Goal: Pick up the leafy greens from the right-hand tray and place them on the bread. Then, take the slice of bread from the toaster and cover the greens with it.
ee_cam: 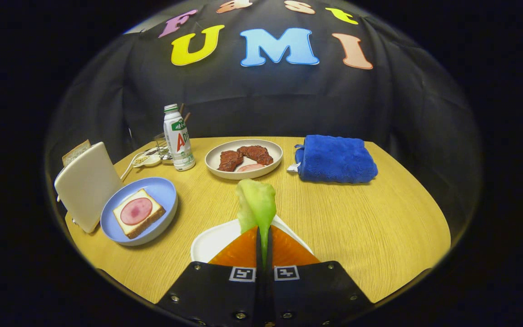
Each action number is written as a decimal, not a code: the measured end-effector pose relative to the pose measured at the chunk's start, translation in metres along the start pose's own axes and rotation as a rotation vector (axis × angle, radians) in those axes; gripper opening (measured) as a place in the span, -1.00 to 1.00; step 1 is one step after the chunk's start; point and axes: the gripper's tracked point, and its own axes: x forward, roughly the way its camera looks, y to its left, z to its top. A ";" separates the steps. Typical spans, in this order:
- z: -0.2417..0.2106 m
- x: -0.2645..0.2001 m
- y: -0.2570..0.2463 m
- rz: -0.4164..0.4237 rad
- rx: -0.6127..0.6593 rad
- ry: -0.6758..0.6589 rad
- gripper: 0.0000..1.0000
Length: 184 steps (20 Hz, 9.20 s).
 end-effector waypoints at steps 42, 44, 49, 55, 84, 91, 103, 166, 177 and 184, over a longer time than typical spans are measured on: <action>0.042 0.005 0.216 0.249 -0.037 -0.085 -0.97; 0.039 0.010 0.223 0.249 -0.041 -0.074 -0.97; 0.026 0.022 0.244 0.296 -0.045 -0.023 -0.77; 0.023 0.021 0.252 0.329 -0.061 -0.017 0.04; 0.084 -0.107 0.390 0.394 -0.108 -0.405 0.09; 0.092 -0.094 0.442 0.348 -0.132 -0.381 0.09; 0.097 -0.050 0.429 0.196 -0.131 -0.351 -0.66; 0.098 -0.086 0.256 0.238 0.077 -0.375 -0.87; 0.061 -0.043 0.290 0.262 0.045 -0.283 -0.87; 0.048 -0.026 0.277 0.226 -0.041 -0.245 -0.74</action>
